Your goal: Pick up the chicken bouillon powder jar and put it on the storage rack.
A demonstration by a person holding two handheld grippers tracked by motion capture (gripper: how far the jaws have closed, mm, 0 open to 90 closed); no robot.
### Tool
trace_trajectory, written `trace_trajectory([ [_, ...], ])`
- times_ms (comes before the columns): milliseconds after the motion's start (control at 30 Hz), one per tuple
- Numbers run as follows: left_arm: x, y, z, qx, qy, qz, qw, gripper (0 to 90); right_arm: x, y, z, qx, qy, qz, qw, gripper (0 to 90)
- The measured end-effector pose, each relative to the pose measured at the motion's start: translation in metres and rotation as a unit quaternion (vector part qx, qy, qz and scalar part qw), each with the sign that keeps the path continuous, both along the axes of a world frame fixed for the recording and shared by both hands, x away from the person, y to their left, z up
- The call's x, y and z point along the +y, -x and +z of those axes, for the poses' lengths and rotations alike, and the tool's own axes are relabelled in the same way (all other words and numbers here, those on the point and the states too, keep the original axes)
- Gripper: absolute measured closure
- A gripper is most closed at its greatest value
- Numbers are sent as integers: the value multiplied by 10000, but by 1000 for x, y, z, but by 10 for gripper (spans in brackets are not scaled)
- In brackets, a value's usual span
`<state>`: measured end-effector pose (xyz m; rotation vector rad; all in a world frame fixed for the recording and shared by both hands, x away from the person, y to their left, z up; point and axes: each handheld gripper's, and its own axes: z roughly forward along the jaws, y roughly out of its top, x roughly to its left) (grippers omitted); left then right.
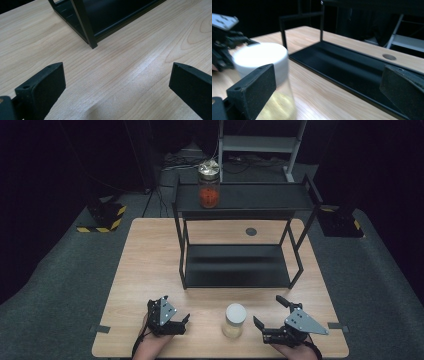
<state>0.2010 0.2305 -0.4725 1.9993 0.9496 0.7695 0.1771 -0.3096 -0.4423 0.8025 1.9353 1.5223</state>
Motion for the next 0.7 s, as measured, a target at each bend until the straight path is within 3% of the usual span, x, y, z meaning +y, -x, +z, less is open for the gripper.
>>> trace_trajectory([
  [167, 0, 0, 0, 6, 5, -11, 10000, 10, 7, 1, 2, -62, -89, 213, 9997, 0],
  [400, -1, 0, 0, 1, -9, -60, 10000, 10, 23, -1, 6, -76, 71, 415, 9991, 0],
  [700, -3, -1, 1, 5, -46, -89, 9999, 9, 38, -6, 5, 25, 63, 593, 9982, 0],
])
